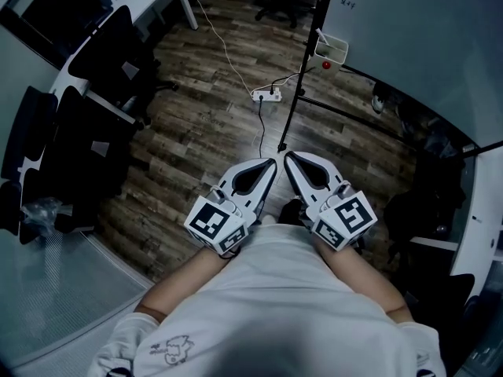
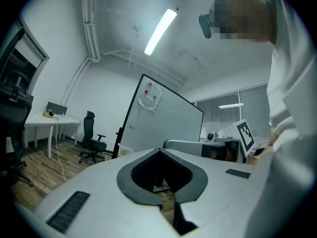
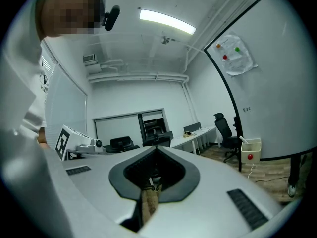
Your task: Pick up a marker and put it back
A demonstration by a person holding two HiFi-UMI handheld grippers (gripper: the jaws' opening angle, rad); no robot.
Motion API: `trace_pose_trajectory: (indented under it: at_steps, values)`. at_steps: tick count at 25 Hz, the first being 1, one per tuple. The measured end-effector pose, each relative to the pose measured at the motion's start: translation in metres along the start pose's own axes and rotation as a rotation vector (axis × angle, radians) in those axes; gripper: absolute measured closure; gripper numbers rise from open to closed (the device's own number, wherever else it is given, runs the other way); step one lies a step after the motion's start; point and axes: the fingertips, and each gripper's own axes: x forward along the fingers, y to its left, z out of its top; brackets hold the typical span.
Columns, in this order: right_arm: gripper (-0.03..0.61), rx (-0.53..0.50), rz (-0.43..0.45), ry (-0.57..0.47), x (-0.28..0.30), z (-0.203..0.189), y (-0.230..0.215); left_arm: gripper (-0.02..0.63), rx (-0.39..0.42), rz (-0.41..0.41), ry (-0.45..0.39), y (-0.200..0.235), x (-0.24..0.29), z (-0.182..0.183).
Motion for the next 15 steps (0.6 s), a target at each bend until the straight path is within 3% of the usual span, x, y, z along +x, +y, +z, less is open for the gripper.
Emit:
trace_pose_trajectory:
  at_steps: [8,15]
  values:
    - [0.566,0.018,0.016,-0.002,0.018,0.006,-0.03,0.609,0.004,0.024,0.012,0.021,0.023,-0.001]
    - [0.566,0.035,0.005,-0.007,0.029,0.019,-0.084,0.609,-0.017,0.024,0.039,0.036,0.071,-0.001]
